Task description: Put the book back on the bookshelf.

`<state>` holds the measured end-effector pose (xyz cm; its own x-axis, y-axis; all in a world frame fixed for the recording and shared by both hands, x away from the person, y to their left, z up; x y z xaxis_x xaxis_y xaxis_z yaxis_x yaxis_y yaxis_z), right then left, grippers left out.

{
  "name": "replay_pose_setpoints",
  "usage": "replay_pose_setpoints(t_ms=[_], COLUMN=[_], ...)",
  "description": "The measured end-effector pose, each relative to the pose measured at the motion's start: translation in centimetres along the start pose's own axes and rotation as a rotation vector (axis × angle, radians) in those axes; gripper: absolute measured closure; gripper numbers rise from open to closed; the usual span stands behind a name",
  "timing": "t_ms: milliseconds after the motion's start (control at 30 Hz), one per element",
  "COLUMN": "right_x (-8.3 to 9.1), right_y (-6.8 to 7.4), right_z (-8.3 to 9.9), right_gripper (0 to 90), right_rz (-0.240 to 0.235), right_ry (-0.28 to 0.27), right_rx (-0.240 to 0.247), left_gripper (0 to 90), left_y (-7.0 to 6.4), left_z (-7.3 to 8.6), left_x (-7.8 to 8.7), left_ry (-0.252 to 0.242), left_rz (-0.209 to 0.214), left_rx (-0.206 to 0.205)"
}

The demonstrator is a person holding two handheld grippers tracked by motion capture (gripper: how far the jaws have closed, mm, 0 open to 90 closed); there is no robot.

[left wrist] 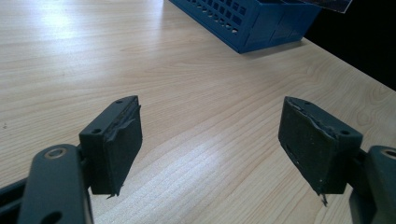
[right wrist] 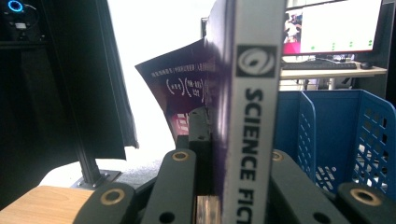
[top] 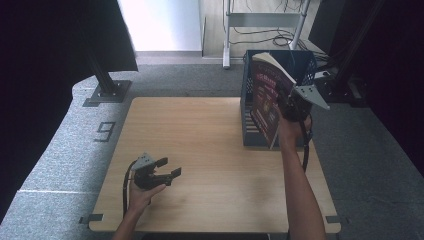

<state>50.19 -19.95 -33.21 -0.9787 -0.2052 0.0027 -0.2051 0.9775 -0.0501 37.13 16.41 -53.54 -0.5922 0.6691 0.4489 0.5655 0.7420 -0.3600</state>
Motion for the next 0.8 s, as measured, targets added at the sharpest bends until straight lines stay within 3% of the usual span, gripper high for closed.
replay_pose_setpoints(t_ms=[800], right_x=[-2.4], right_y=[-0.4], right_z=[-0.1], right_gripper=[81.5], right_rz=[0.036], right_ry=[0.010], right_rx=[-0.006], left_gripper=[21.9], left_y=[0.0], left_z=[-0.1], left_x=[0.3], left_ry=[-0.005], left_rz=[-0.002], left_rx=[0.001])
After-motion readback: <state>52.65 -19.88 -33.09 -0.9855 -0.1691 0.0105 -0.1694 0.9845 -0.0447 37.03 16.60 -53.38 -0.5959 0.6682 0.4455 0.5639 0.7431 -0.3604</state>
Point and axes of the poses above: each handheld gripper's, and its own axes: x roughly backward along the jaws, z roughly out of its underside, y roughly to its left, the point moved 9 cm from there along -x, roughly forward along the jaws, and after that the axes turned 9 degrees about x, right-handed, at the moved point
